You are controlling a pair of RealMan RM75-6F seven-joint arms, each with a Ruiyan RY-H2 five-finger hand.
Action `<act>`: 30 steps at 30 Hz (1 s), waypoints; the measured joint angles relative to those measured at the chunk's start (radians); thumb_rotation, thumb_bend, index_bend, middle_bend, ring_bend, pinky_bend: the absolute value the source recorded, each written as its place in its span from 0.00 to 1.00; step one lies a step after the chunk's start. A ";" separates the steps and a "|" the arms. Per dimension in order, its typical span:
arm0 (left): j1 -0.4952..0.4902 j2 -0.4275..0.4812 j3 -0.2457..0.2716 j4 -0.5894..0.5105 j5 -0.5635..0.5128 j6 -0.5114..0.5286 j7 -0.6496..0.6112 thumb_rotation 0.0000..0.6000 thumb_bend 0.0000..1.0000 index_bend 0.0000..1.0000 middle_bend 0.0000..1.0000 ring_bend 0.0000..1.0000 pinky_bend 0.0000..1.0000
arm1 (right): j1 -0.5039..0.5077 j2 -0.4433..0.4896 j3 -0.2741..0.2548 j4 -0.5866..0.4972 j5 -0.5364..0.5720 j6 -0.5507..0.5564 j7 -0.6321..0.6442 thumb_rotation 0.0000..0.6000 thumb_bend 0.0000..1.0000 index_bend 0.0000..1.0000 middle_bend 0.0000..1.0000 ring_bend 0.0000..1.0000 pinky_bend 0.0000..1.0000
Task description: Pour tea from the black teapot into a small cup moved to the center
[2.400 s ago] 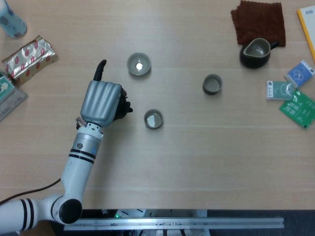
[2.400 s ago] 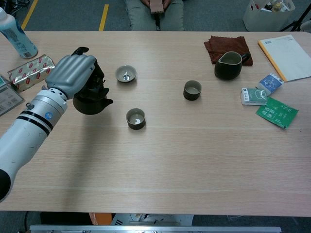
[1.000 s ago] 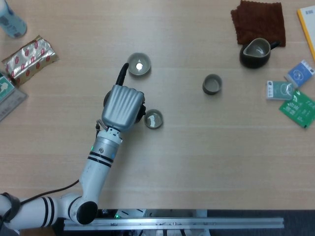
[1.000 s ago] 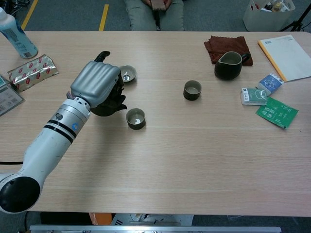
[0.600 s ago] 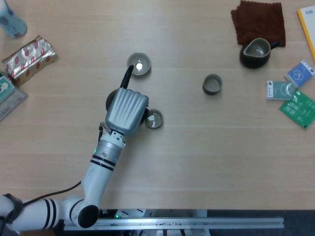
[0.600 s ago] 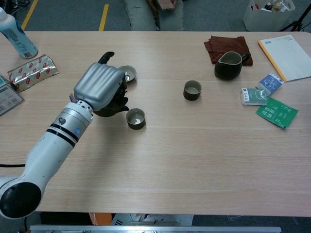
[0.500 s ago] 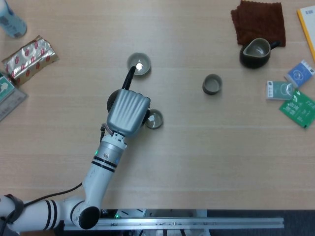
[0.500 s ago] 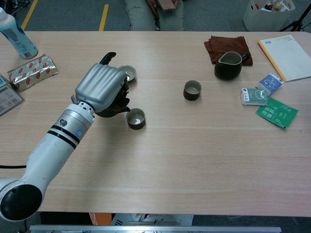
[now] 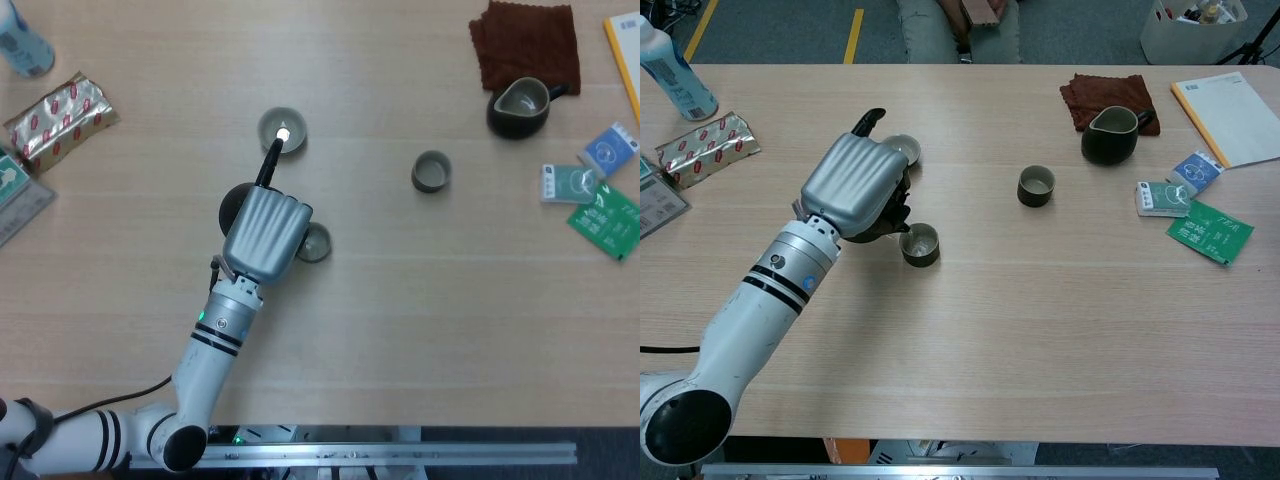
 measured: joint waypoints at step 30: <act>0.010 0.004 -0.001 0.020 0.032 -0.006 0.025 1.00 0.33 0.92 0.97 0.79 0.05 | -0.012 -0.004 0.015 0.008 -0.008 -0.007 0.007 1.00 0.20 0.18 0.16 0.00 0.07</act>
